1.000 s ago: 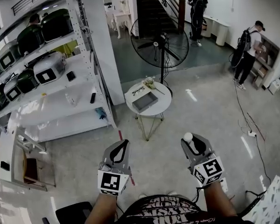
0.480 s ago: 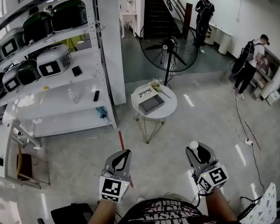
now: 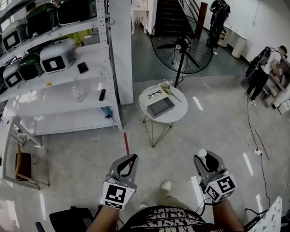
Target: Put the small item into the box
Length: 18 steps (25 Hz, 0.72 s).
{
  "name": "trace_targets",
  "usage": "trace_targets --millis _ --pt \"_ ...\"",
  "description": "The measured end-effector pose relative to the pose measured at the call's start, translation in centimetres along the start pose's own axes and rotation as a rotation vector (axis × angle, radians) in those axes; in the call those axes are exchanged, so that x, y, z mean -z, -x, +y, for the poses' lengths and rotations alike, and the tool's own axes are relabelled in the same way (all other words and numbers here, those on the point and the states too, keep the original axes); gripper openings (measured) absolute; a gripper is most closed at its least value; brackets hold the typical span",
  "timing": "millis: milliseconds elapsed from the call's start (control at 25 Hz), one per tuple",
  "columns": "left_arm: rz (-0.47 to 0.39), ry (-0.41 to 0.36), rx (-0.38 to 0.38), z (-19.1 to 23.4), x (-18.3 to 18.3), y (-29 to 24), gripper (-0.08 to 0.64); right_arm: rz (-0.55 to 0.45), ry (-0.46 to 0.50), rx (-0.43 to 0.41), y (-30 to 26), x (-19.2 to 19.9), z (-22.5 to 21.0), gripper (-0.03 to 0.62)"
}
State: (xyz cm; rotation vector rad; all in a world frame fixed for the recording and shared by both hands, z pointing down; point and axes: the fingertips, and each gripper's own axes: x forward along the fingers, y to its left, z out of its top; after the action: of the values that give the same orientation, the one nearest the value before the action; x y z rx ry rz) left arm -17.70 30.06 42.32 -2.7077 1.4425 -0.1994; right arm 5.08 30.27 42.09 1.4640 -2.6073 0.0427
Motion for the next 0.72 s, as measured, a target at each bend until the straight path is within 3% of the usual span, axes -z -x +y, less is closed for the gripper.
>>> trace_targets --millis 360,720 --pt "0.037 0.013 -0.086 4.7 -0.3 -3.6 0.002 -0.015 -0.069 -0.051 -6.3 1.0 -3.5 0.163" --pt "0.060 0.011 -0.082 6.2 -0.4 -9.8 0.002 0.000 -0.101 -0.078 -11.1 1.2 -8.0 0.163"
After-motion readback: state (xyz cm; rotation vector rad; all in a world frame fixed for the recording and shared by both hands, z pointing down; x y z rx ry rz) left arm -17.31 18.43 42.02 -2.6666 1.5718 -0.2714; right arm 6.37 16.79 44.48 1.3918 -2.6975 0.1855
